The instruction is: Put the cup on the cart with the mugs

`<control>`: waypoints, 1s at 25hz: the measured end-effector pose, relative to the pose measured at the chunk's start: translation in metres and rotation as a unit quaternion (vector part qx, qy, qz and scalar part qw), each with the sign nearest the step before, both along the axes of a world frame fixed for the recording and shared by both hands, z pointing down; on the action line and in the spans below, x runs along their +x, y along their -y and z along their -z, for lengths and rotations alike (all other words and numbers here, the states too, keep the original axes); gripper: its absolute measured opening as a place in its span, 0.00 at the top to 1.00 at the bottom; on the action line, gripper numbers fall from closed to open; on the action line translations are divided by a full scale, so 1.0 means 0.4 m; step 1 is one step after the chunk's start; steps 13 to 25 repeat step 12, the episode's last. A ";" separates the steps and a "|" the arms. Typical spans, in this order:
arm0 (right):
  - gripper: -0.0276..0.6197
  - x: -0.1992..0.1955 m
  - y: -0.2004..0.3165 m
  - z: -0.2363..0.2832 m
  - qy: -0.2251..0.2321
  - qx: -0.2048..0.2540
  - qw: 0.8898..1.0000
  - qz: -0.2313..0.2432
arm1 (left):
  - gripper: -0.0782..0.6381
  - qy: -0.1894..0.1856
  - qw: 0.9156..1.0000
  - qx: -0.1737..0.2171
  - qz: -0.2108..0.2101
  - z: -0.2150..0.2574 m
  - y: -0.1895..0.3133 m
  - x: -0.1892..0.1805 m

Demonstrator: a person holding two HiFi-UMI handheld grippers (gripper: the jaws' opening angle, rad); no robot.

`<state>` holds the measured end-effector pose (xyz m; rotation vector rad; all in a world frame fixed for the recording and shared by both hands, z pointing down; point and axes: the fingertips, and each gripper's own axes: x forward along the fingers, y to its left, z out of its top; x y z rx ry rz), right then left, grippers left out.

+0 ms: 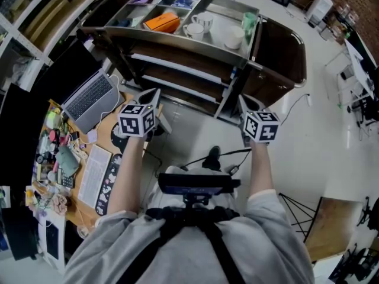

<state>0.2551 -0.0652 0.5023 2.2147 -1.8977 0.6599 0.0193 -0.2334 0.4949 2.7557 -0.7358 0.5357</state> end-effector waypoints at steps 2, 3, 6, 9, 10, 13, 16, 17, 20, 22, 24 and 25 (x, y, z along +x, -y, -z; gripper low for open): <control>0.96 -0.008 -0.001 0.002 -0.001 0.003 1.000 0.000 | 0.89 -0.002 1.000 -0.001 -0.002 -0.004 -0.006 -0.008; 0.96 -0.011 0.000 0.004 -0.002 0.004 1.000 -0.001 | 0.89 -0.003 1.000 -0.002 -0.003 -0.005 -0.009 -0.012; 0.96 -0.023 0.002 0.005 -0.003 0.005 1.000 -0.002 | 0.89 -0.001 1.000 -0.001 -0.005 -0.009 -0.014 -0.023; 0.96 -0.031 0.011 -0.002 -0.002 0.003 1.000 0.000 | 0.89 0.001 1.000 -0.002 -0.007 -0.012 -0.010 -0.031; 0.96 -0.033 0.015 -0.004 -0.001 0.003 1.000 0.000 | 0.89 0.002 1.000 -0.002 -0.008 -0.013 -0.008 -0.033; 0.96 -0.037 0.021 -0.009 0.000 0.000 1.000 0.000 | 0.89 0.004 1.000 -0.003 -0.009 -0.017 -0.005 -0.037; 0.96 -0.037 0.021 -0.009 0.000 0.000 1.000 0.000 | 0.89 0.004 1.000 -0.003 -0.009 -0.017 -0.005 -0.037; 0.96 -0.037 0.021 -0.009 0.000 0.000 1.000 0.000 | 0.89 0.004 1.000 -0.003 -0.009 -0.017 -0.005 -0.037; 0.96 -0.037 0.021 -0.009 0.000 0.000 1.000 0.000 | 0.89 0.004 1.000 -0.003 -0.009 -0.017 -0.005 -0.037; 0.96 -0.037 0.021 -0.009 0.000 0.000 1.000 0.000 | 0.89 0.004 1.000 -0.003 -0.009 -0.017 -0.005 -0.037; 0.96 -0.037 0.021 -0.009 0.000 0.000 1.000 0.000 | 0.89 0.004 1.000 -0.003 -0.009 -0.017 -0.005 -0.037; 0.96 -0.037 0.021 -0.009 0.000 0.000 1.000 0.000 | 0.89 0.004 1.000 -0.003 -0.009 -0.017 -0.005 -0.037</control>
